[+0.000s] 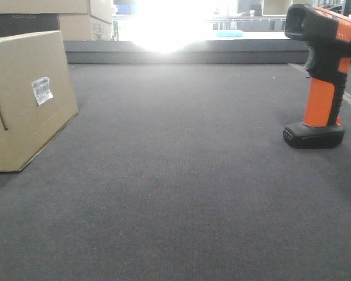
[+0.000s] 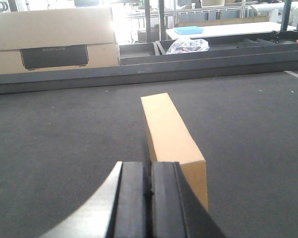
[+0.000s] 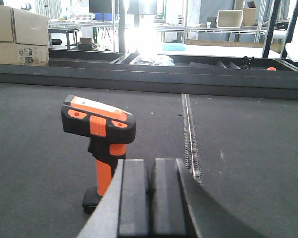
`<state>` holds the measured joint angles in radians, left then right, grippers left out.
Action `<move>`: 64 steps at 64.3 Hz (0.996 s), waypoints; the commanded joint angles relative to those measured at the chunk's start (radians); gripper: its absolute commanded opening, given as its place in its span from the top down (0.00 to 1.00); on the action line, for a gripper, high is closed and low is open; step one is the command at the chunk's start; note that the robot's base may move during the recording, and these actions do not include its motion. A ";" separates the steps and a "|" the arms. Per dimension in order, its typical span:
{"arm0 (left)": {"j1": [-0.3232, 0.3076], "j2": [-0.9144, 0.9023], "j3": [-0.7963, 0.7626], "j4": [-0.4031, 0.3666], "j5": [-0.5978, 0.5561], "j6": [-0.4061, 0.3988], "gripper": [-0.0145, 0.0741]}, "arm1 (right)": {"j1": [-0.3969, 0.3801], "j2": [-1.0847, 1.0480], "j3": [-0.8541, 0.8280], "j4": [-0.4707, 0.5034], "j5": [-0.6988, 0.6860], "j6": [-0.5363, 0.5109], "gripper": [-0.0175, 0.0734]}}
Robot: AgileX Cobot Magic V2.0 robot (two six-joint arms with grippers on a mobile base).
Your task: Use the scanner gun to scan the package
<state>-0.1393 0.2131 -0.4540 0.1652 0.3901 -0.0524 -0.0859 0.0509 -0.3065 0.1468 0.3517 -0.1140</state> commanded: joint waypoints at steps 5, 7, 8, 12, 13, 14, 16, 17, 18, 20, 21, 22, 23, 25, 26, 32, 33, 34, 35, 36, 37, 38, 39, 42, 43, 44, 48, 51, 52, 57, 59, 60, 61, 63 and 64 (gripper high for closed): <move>0.048 -0.009 0.011 -0.008 -0.024 0.004 0.96 | -0.003 -0.006 0.002 -0.002 -0.015 0.001 0.98; 0.065 -0.015 0.021 -0.025 -0.040 0.006 0.96 | -0.003 -0.006 0.002 -0.002 -0.015 0.001 0.98; 0.072 -0.020 0.027 -0.029 -0.050 0.006 0.96 | -0.003 -0.006 0.002 -0.002 -0.015 0.001 0.98; 0.100 -0.047 0.077 -0.033 -0.123 0.006 0.96 | -0.003 -0.006 0.002 -0.002 -0.015 0.001 0.98; 0.105 -0.054 0.098 -0.033 -0.140 0.006 0.96 | -0.003 -0.006 0.002 -0.002 -0.015 0.001 0.98; 0.111 -0.065 0.112 -0.033 -0.165 0.006 0.96 | -0.003 -0.006 0.002 -0.002 -0.015 0.001 0.98; 0.120 -0.079 0.150 -0.041 -0.200 0.006 0.96 | -0.003 -0.006 0.002 -0.002 -0.015 0.001 0.98; 0.124 -0.087 0.165 -0.051 -0.215 0.006 0.96 | -0.003 -0.006 0.002 -0.002 -0.015 0.001 0.98; 0.128 -0.093 0.173 -0.062 -0.229 0.006 0.96 | -0.003 -0.006 0.002 -0.002 -0.015 0.001 0.98; 0.136 -0.110 0.210 -0.084 -0.257 0.006 0.96 | -0.003 -0.006 0.002 -0.002 -0.015 0.001 0.98; 0.139 -0.116 0.225 -0.089 -0.267 0.006 0.96 | -0.003 -0.006 0.002 -0.002 -0.015 0.001 0.98; 0.142 -0.125 0.247 -0.092 -0.278 0.006 0.96 | -0.003 -0.006 0.002 -0.002 -0.015 0.001 0.98; 0.147 -0.130 0.260 -0.092 -0.284 0.006 0.96 | -0.003 -0.006 0.002 -0.002 -0.015 0.001 0.98; 0.151 -0.143 0.292 -0.092 -0.299 0.006 0.96 | -0.003 -0.006 0.002 -0.002 -0.015 0.001 0.98; 0.153 -0.148 0.311 -0.092 -0.305 0.008 0.96 | -0.003 -0.006 0.002 -0.002 -0.015 0.001 0.98; 0.156 -0.168 0.377 -0.092 -0.337 0.008 0.96 | -0.003 -0.006 0.002 -0.002 -0.015 0.001 0.98; 0.156 -0.169 0.391 -0.092 -0.341 0.008 0.96 | -0.003 -0.006 0.002 -0.002 -0.015 0.001 0.98; 0.156 -0.170 0.401 -0.092 -0.344 0.008 0.96 | -0.003 -0.006 0.002 -0.002 -0.015 0.001 0.98; 0.156 -0.172 0.414 -0.092 -0.352 0.008 0.96 | -0.003 -0.006 0.002 -0.002 -0.015 0.001 0.98; 0.156 -0.172 0.423 -0.092 -0.356 0.008 0.96 | -0.003 -0.006 0.002 -0.002 -0.015 0.001 0.98; 0.156 -0.173 0.436 -0.092 -0.360 0.008 0.96 | -0.003 -0.006 0.002 -0.002 -0.015 0.001 0.98; 0.156 -0.174 0.444 -0.092 -0.365 0.008 0.96 | -0.003 -0.006 0.002 -0.002 -0.015 0.001 0.98; 0.156 -0.177 0.454 -0.092 -0.370 0.008 0.96 | -0.003 -0.006 0.002 -0.002 -0.015 0.001 0.98; 0.156 -0.181 0.454 -0.092 -0.390 0.008 0.96 | -0.003 -0.006 0.002 -0.002 -0.015 0.001 0.98; 0.156 -0.183 0.454 -0.092 -0.396 0.008 0.96 | -0.003 -0.006 0.002 -0.002 -0.015 0.001 0.98; 0.156 -0.186 0.454 -0.092 -0.384 0.008 0.96 | -0.003 -0.006 0.002 -0.002 -0.015 0.001 0.98; 0.156 -0.200 0.454 -0.092 -0.361 0.008 0.96 | -0.003 -0.006 0.002 -0.002 -0.015 0.001 0.98; 0.158 -0.212 0.454 -0.092 -0.351 0.008 0.96 | -0.003 -0.006 0.002 -0.002 -0.015 0.001 0.98; 0.158 -0.213 0.454 -0.092 -0.352 0.008 0.96 | -0.003 -0.006 0.002 -0.002 -0.015 0.001 0.98; 0.158 -0.213 0.454 -0.092 -0.345 0.008 0.96 | -0.003 -0.006 0.002 -0.002 -0.015 0.001 0.98; 0.158 -0.213 0.454 -0.092 -0.345 0.008 0.96 | -0.003 -0.006 0.002 -0.002 -0.015 0.001 0.98; 0.158 -0.213 0.454 -0.092 -0.345 0.008 0.96 | -0.003 -0.006 0.002 -0.002 -0.015 0.001 0.98; 0.158 -0.213 0.454 -0.092 -0.345 0.008 0.96 | -0.003 -0.006 0.002 -0.002 -0.015 0.001 0.98; 0.158 -0.213 0.454 -0.092 -0.342 0.008 0.96 | -0.003 -0.006 0.002 -0.002 -0.015 0.001 0.98; 0.158 -0.213 0.454 -0.092 -0.342 0.008 0.96 | -0.003 -0.006 0.002 -0.002 -0.015 0.001 0.98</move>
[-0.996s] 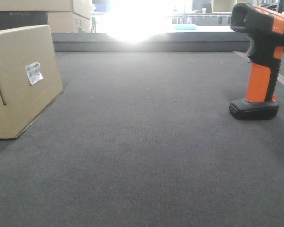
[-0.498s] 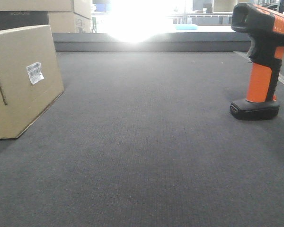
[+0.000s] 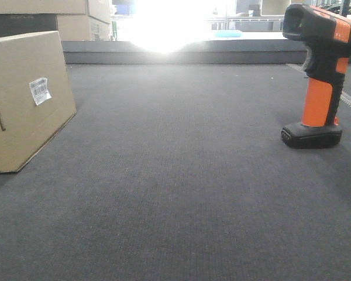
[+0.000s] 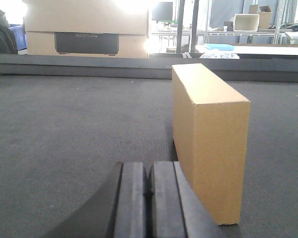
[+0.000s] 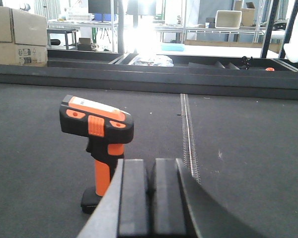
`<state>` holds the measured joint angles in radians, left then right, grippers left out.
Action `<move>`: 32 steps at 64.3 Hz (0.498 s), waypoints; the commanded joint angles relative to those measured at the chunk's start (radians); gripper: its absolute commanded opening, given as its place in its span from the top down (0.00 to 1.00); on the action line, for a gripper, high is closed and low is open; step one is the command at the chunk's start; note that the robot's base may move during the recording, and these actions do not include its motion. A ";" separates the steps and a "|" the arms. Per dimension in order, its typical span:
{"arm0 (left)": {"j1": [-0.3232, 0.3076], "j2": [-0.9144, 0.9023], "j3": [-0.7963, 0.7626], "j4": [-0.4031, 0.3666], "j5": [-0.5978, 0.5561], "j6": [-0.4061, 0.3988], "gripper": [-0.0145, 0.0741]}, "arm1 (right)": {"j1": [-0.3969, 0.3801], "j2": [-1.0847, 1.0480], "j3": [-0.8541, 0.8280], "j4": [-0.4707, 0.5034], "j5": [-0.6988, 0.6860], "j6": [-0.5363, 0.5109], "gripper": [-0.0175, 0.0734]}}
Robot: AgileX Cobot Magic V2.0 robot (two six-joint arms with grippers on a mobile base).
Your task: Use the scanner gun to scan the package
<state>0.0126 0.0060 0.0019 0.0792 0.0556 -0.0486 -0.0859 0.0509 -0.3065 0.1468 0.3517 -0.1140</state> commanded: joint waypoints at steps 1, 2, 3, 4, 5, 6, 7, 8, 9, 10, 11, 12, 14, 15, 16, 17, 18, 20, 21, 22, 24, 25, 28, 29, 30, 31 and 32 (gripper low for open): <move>0.006 -0.006 -0.002 -0.006 -0.008 0.004 0.96 | -0.003 -0.006 0.002 -0.002 -0.015 0.001 0.98; 0.006 -0.006 -0.002 -0.006 -0.008 0.004 0.96 | -0.003 -0.006 0.002 -0.002 -0.015 0.001 0.98; 0.006 -0.006 -0.002 -0.006 -0.008 0.004 0.96 | -0.003 -0.006 0.002 -0.002 -0.015 0.001 0.98; 0.006 -0.006 -0.002 -0.006 -0.008 0.004 0.96 | -0.003 -0.006 0.002 -0.002 -0.015 0.001 0.98; 0.006 -0.006 -0.002 -0.006 -0.008 0.004 0.96 | -0.003 -0.006 0.002 -0.002 -0.015 0.001 0.98; 0.006 -0.006 -0.002 -0.006 -0.008 0.004 0.96 | -0.003 -0.006 0.002 -0.002 -0.015 0.001 0.98; 0.006 -0.006 -0.002 -0.006 -0.008 0.004 0.96 | -0.003 -0.006 0.002 -0.002 -0.015 0.001 0.98; 0.006 -0.006 -0.002 -0.006 -0.008 0.004 0.96 | -0.003 -0.006 0.002 -0.002 -0.015 0.001 0.98; 0.009 -0.006 -0.002 -0.006 -0.008 0.004 0.96 | -0.003 -0.006 0.002 -0.002 -0.015 0.001 0.98; 0.011 -0.006 -0.002 -0.006 -0.008 0.004 0.96 | -0.003 -0.006 0.002 -0.002 -0.015 0.001 0.98; 0.014 -0.006 -0.002 -0.006 -0.008 0.004 0.96 | -0.003 -0.006 0.002 -0.002 -0.015 0.001 0.98; 0.019 -0.006 -0.002 -0.006 -0.008 0.004 0.96 | -0.003 -0.006 0.002 -0.002 -0.015 0.001 0.98; 0.027 -0.006 -0.002 -0.006 -0.010 0.004 0.96 | -0.003 -0.006 0.002 -0.002 -0.015 0.001 0.98; 0.032 -0.006 -0.002 -0.006 -0.010 0.004 0.96 | -0.003 -0.006 0.002 -0.002 -0.015 0.001 0.98; 0.035 -0.006 -0.002 -0.006 -0.010 0.004 0.96 | -0.003 -0.006 0.002 -0.002 -0.015 0.001 0.98; 0.038 -0.006 -0.002 -0.007 -0.010 0.004 0.96 | -0.003 -0.006 0.002 -0.002 -0.015 0.001 0.98; 0.040 -0.006 -0.002 -0.010 -0.012 0.004 0.96 | -0.003 -0.006 0.002 -0.002 -0.015 0.001 0.98; 0.045 -0.006 -0.002 -0.015 -0.012 0.004 0.96 | -0.003 -0.006 0.002 -0.002 -0.015 0.001 0.98; 0.045 -0.006 -0.002 -0.018 -0.012 0.004 0.96 | -0.003 -0.006 0.002 -0.002 -0.015 0.001 0.98; 0.045 -0.006 -0.002 -0.023 -0.012 0.004 0.96 | -0.003 -0.006 0.002 -0.002 -0.015 0.001 0.98; 0.045 -0.006 -0.002 -0.031 -0.014 0.004 0.96 | -0.003 -0.006 0.002 -0.002 -0.015 0.001 0.98; 0.045 -0.006 -0.002 -0.031 -0.014 0.004 0.96 | -0.003 -0.006 0.002 -0.002 -0.015 0.001 0.98; 0.045 -0.006 -0.002 -0.031 -0.016 0.004 0.96 | -0.003 -0.006 0.002 -0.002 -0.015 0.001 0.98; 0.045 -0.006 -0.002 -0.031 -0.016 0.004 0.96 | -0.003 -0.006 0.002 -0.002 -0.015 0.001 0.98; 0.045 -0.006 -0.002 -0.031 -0.016 0.004 0.96 | -0.003 -0.006 0.002 -0.002 -0.015 0.001 0.98; 0.045 -0.006 -0.002 -0.031 -0.016 0.004 0.96 | -0.003 -0.006 0.002 -0.002 -0.015 0.001 0.98; 0.045 -0.006 -0.002 -0.031 -0.016 0.004 0.96 | -0.003 -0.006 0.002 -0.002 -0.015 0.001 0.98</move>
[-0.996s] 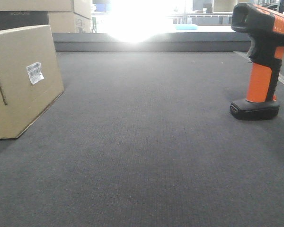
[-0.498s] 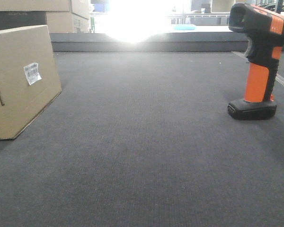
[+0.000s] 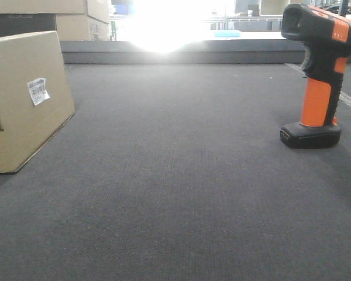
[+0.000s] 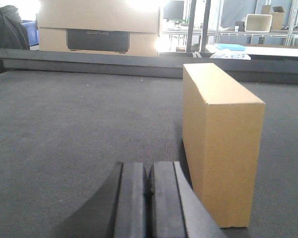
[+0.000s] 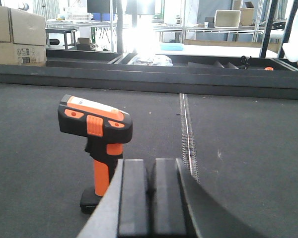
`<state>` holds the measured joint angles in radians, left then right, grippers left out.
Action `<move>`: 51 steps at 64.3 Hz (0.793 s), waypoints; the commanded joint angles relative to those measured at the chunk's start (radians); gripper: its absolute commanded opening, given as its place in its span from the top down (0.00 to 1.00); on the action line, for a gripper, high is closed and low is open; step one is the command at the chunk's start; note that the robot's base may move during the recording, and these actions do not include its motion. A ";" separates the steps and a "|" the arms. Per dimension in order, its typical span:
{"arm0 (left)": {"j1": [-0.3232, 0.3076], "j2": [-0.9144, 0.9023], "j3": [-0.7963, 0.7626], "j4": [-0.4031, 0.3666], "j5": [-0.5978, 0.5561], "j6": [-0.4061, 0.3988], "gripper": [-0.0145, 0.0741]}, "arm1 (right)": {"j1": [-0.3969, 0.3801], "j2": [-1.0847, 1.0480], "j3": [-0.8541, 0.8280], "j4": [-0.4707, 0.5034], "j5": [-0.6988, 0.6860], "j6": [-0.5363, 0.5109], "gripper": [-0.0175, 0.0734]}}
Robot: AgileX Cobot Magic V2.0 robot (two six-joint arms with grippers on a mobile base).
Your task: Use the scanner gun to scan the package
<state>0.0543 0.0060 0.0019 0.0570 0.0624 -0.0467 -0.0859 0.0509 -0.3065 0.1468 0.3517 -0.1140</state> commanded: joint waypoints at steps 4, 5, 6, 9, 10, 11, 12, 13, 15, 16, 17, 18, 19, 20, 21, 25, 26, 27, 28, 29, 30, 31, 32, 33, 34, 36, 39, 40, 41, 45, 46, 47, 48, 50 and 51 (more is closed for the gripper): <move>0.003 -0.006 -0.002 -0.009 -0.023 0.002 0.96 | -0.003 -0.006 0.002 -0.002 -0.015 0.001 0.98; 0.003 -0.006 -0.002 -0.009 -0.023 0.002 0.96 | -0.003 -0.006 0.002 -0.002 -0.015 0.001 0.98; 0.003 -0.006 -0.002 -0.009 -0.023 0.002 0.96 | -0.003 -0.006 0.002 -0.002 -0.015 0.001 0.98; 0.003 -0.006 -0.002 -0.009 -0.023 0.002 0.96 | -0.003 -0.006 0.002 -0.002 -0.015 0.001 0.98; 0.003 -0.006 -0.002 -0.009 -0.023 0.002 0.96 | -0.003 -0.006 0.002 -0.002 -0.015 0.001 0.98; 0.003 -0.006 -0.002 -0.009 -0.023 0.002 0.96 | -0.003 -0.006 0.002 -0.002 -0.015 0.001 0.98; 0.003 -0.006 -0.002 -0.009 -0.023 0.002 0.96 | -0.003 -0.006 0.002 -0.002 -0.015 0.001 0.98; 0.003 -0.006 -0.002 -0.009 -0.023 0.002 0.96 | -0.003 -0.006 0.002 -0.002 -0.015 0.001 0.98; 0.003 -0.006 -0.002 -0.009 -0.023 0.002 0.96 | -0.003 -0.006 0.002 -0.002 -0.015 0.001 0.98; 0.003 -0.006 -0.002 -0.009 -0.023 0.002 0.96 | -0.003 -0.006 0.002 -0.002 -0.015 0.001 0.98; 0.003 -0.006 -0.002 -0.009 -0.023 0.002 0.96 | -0.003 -0.006 0.002 -0.002 -0.015 0.001 0.98; 0.003 -0.006 -0.002 -0.009 -0.023 0.002 0.96 | -0.003 -0.006 0.002 -0.002 -0.015 0.001 0.98; 0.003 -0.006 -0.002 -0.009 -0.023 0.002 0.96 | -0.003 -0.006 0.002 -0.002 -0.015 0.001 0.98; 0.003 -0.006 -0.002 -0.009 -0.023 0.002 0.96 | -0.003 -0.006 0.002 -0.002 -0.015 0.001 0.98; 0.003 -0.006 -0.002 -0.009 -0.023 0.002 0.96 | -0.003 -0.006 0.002 -0.002 -0.015 0.001 0.98; 0.003 -0.006 -0.002 -0.009 -0.023 0.002 0.96 | -0.003 -0.006 0.002 -0.002 -0.015 0.001 0.98; 0.003 -0.006 -0.002 -0.009 -0.023 0.002 0.96 | -0.003 -0.006 0.002 -0.002 -0.015 0.001 0.98; 0.003 -0.006 -0.002 -0.009 -0.023 0.002 0.96 | -0.003 -0.006 0.002 -0.002 -0.015 0.001 0.98; 0.003 -0.006 -0.002 -0.009 -0.023 0.002 0.96 | -0.003 -0.006 0.002 -0.002 -0.015 0.001 0.98; 0.003 -0.006 -0.002 -0.009 -0.023 0.002 0.96 | -0.003 -0.006 0.002 -0.002 -0.015 0.001 0.98; 0.003 -0.006 -0.002 -0.009 -0.023 0.002 0.96 | -0.003 -0.006 0.002 -0.002 -0.015 0.001 0.98; 0.003 -0.006 -0.002 -0.009 -0.023 0.002 0.96 | -0.003 -0.006 0.002 -0.002 -0.015 0.001 0.98; 0.003 -0.006 -0.002 -0.009 -0.023 0.002 0.96 | -0.003 -0.006 0.002 -0.002 -0.015 0.001 0.98; 0.003 -0.006 -0.002 -0.009 -0.023 0.002 0.96 | -0.003 -0.006 0.002 -0.002 -0.015 0.001 0.98; 0.003 -0.006 -0.002 -0.009 -0.023 0.002 0.96 | -0.003 -0.006 0.002 -0.002 -0.015 0.001 0.98; 0.003 -0.006 -0.002 -0.009 -0.023 0.002 0.96 | -0.003 -0.006 0.002 -0.002 -0.015 0.001 0.98; 0.003 -0.006 -0.002 -0.009 -0.023 0.002 0.96 | -0.003 -0.006 0.002 -0.002 -0.015 0.001 0.98; 0.003 -0.006 -0.002 -0.009 -0.023 0.002 0.96 | -0.003 -0.006 0.002 -0.002 -0.015 0.001 0.98; 0.003 -0.006 -0.002 -0.009 -0.023 0.002 0.96 | -0.003 -0.006 0.002 -0.002 -0.015 0.001 0.98; 0.003 -0.006 -0.002 -0.009 -0.023 0.002 0.96 | -0.003 -0.006 0.002 -0.002 -0.015 0.001 0.98; 0.003 -0.006 -0.002 -0.009 -0.023 0.002 0.96 | -0.003 -0.006 0.005 -0.002 -0.015 0.001 0.98; 0.003 -0.006 -0.002 -0.009 -0.023 0.002 0.96 | -0.003 -0.006 0.008 -0.002 -0.015 0.001 0.98; 0.003 -0.006 -0.002 -0.009 -0.023 0.002 0.96 | -0.003 -0.006 0.014 -0.004 -0.017 0.001 0.98; 0.003 -0.006 -0.002 -0.009 -0.023 0.002 0.96 | -0.003 -0.006 0.028 -0.007 -0.029 0.001 0.98; 0.003 -0.006 -0.002 -0.009 -0.023 0.002 0.96 | -0.003 -0.006 0.035 -0.007 -0.041 0.001 0.98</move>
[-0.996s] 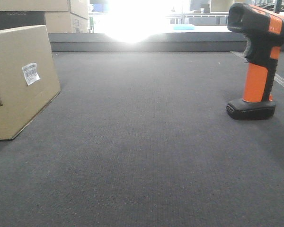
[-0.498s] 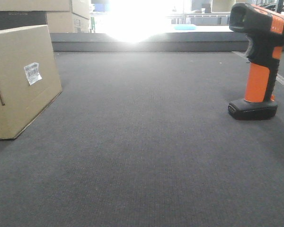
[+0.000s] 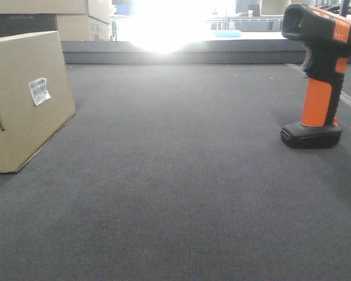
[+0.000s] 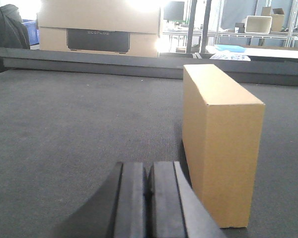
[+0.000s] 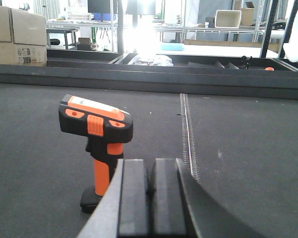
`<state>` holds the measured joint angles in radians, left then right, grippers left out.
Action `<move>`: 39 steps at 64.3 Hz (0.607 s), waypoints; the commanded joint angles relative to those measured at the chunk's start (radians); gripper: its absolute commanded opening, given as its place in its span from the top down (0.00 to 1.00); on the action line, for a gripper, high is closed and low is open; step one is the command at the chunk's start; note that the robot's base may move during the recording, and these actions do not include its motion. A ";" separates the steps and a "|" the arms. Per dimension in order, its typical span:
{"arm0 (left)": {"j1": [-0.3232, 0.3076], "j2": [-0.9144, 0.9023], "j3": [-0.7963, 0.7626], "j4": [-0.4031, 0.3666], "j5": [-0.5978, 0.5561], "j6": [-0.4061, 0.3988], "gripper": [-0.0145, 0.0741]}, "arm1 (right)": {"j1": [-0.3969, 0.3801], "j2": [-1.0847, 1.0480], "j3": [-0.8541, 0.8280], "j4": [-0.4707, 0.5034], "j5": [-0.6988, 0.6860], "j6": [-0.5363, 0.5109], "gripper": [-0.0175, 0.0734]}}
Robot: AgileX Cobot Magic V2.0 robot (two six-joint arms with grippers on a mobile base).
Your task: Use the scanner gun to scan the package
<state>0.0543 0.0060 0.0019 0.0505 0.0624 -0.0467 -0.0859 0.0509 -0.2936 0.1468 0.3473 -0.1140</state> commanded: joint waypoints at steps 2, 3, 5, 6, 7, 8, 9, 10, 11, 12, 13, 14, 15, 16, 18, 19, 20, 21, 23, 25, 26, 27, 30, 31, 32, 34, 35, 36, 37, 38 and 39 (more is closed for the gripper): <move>0.003 -0.006 -0.002 -0.002 -0.023 0.002 0.96 | -0.003 -0.006 0.046 -0.007 -0.056 0.001 0.98; 0.003 -0.006 -0.002 -0.002 -0.023 0.002 0.96 | -0.003 -0.008 0.062 -0.007 -0.075 0.001 0.98; 0.003 -0.006 -0.002 -0.002 -0.023 0.002 0.96 | -0.003 -0.017 0.091 -0.007 -0.104 0.001 0.98; 0.003 -0.006 -0.002 -0.002 -0.023 0.002 0.96 | -0.003 -0.022 0.102 -0.007 -0.115 0.001 0.98; 0.003 -0.006 -0.002 -0.002 -0.023 0.002 0.96 | -0.003 -0.027 0.113 -0.007 -0.125 0.006 0.98; 0.003 -0.006 -0.002 -0.002 -0.023 0.002 0.96 | -0.003 -0.032 0.125 -0.007 -0.135 0.010 0.98; 0.003 -0.006 -0.002 -0.002 -0.023 0.002 0.96 | -0.003 -0.041 0.142 -0.007 -0.150 0.018 0.98; 0.003 -0.006 -0.002 -0.002 -0.023 0.002 0.96 | -0.003 -0.048 0.153 -0.007 -0.158 0.024 0.98; 0.003 -0.006 -0.002 -0.002 -0.023 0.002 0.96 | -0.003 -0.051 0.169 -0.008 -0.166 0.029 0.98; 0.003 -0.006 -0.002 -0.002 -0.023 0.002 0.96 | -0.003 -0.051 0.179 -0.009 -0.171 0.030 0.98; 0.003 -0.006 -0.002 -0.002 -0.023 0.002 0.96 | -0.003 -0.051 0.189 -0.011 -0.173 0.030 0.98; 0.003 -0.006 -0.002 -0.002 -0.023 0.002 0.96 | -0.003 -0.051 0.198 -0.011 -0.176 0.030 0.98; 0.003 -0.006 -0.002 -0.002 -0.023 0.002 0.96 | -0.003 -0.051 0.217 -0.011 -0.187 0.030 0.98; 0.003 -0.006 -0.002 -0.002 -0.026 0.002 0.96 | -0.003 -0.051 0.230 -0.011 -0.195 0.030 0.98; 0.003 -0.006 -0.002 -0.002 -0.026 0.002 0.96 | -0.003 -0.051 0.245 -0.011 -0.200 0.030 0.98; 0.003 -0.006 -0.002 -0.002 -0.026 0.002 0.96 | -0.003 -0.051 0.252 -0.011 -0.202 0.030 0.98; 0.003 -0.006 -0.002 -0.002 -0.026 0.002 0.96 | -0.003 -0.051 0.259 -0.011 -0.202 0.030 0.98; 0.003 -0.006 -0.002 -0.002 -0.026 0.002 0.96 | -0.003 -0.051 0.267 -0.011 -0.205 0.030 0.98; 0.003 -0.006 -0.002 -0.002 -0.026 0.002 0.96 | -0.003 -0.051 0.279 -0.011 -0.207 0.030 0.98; 0.003 -0.006 -0.002 -0.002 -0.026 0.002 0.96 | -0.003 -0.051 0.293 -0.011 -0.218 0.030 0.98; 0.003 -0.006 -0.002 -0.002 -0.026 0.002 0.96 | -0.003 -0.051 0.294 -0.011 -0.227 0.030 0.98; 0.003 -0.006 -0.002 -0.002 -0.026 0.002 0.96 | -0.003 -0.051 0.294 -0.011 -0.231 0.030 0.98; 0.003 -0.006 -0.002 -0.002 -0.026 0.002 0.96 | -0.003 -0.051 0.294 -0.011 -0.254 0.030 0.98; 0.003 -0.006 -0.002 -0.002 -0.026 0.002 0.96 | -0.003 -0.051 0.294 -0.011 -0.258 0.030 0.98; 0.003 -0.006 -0.002 -0.002 -0.026 0.002 0.96 | -0.006 -0.051 0.294 -0.011 -0.252 0.030 0.98; 0.003 -0.006 -0.002 -0.002 -0.026 0.002 0.96 | -0.009 -0.051 0.294 -0.011 -0.244 0.030 0.98; 0.003 -0.006 -0.002 -0.002 -0.026 0.002 0.96 | -0.015 -0.051 0.294 -0.011 -0.244 0.030 0.98; 0.003 -0.006 -0.002 -0.002 -0.026 0.002 0.96 | -0.018 -0.051 0.294 -0.011 -0.244 0.030 0.98; 0.003 -0.006 -0.002 -0.002 -0.026 0.002 0.96 | -0.022 -0.051 0.294 -0.011 -0.244 0.030 0.98; 0.003 -0.006 -0.002 -0.002 -0.026 0.002 0.96 | -0.024 -0.051 0.294 -0.011 -0.244 0.030 0.98; 0.003 -0.006 -0.002 -0.002 -0.026 0.002 0.96 | -0.032 -0.051 0.294 -0.011 -0.244 0.030 0.98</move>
<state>0.0543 0.0060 0.0019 0.0505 0.0603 -0.0467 -0.0979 0.0039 0.0007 0.1450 0.1341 -0.0871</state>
